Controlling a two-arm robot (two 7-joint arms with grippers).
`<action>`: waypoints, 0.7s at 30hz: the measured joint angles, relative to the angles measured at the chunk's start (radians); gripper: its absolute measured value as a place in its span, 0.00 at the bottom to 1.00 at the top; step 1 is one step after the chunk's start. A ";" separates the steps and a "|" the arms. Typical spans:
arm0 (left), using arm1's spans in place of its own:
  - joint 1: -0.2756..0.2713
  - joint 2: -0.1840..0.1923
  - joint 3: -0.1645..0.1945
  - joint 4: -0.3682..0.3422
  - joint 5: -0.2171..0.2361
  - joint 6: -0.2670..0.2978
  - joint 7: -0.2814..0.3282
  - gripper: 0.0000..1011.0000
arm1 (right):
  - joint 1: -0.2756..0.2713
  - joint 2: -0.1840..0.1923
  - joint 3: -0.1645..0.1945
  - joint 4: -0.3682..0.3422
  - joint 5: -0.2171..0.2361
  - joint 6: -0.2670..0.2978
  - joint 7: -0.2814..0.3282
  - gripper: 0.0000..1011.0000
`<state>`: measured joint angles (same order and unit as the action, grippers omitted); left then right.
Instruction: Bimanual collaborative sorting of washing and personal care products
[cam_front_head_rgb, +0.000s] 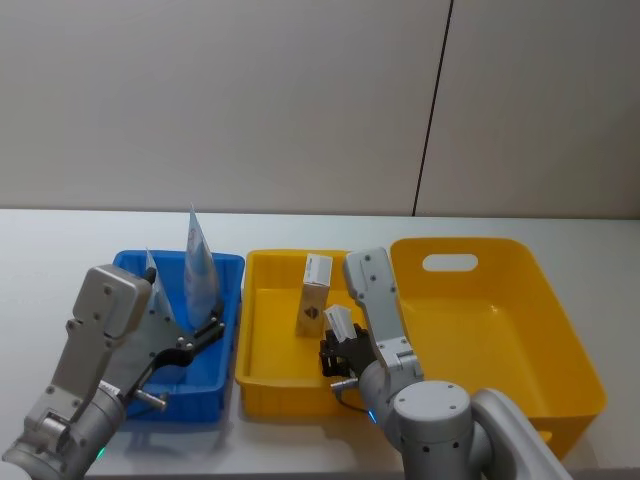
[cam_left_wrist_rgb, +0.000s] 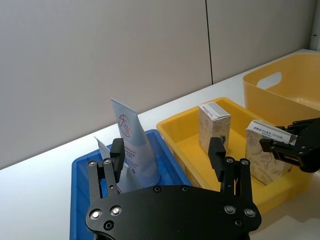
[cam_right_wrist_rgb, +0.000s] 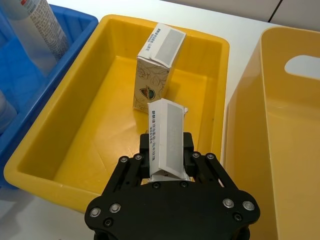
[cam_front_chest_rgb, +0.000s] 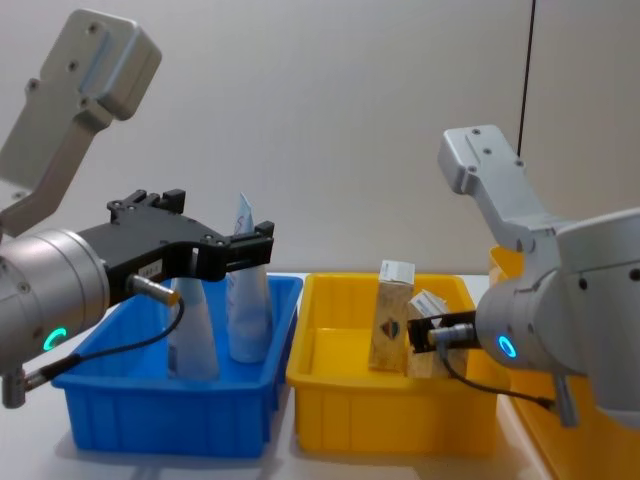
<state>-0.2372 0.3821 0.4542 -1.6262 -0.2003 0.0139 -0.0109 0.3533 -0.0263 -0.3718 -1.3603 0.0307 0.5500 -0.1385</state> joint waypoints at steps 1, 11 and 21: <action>0.000 0.000 0.000 0.000 0.000 0.000 0.000 0.99 | 0.000 0.000 0.000 0.000 0.000 0.000 0.000 0.32; 0.000 0.000 0.000 0.000 0.000 0.000 0.000 0.99 | -0.006 0.005 -0.004 -0.015 -0.012 -0.019 0.001 0.32; 0.000 0.000 0.000 0.000 0.000 0.000 0.000 0.99 | -0.026 0.017 -0.016 -0.079 -0.025 -0.083 0.012 0.32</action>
<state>-0.2372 0.3821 0.4542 -1.6262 -0.2004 0.0139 -0.0109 0.3269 -0.0097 -0.3878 -1.4397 0.0054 0.4673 -0.1265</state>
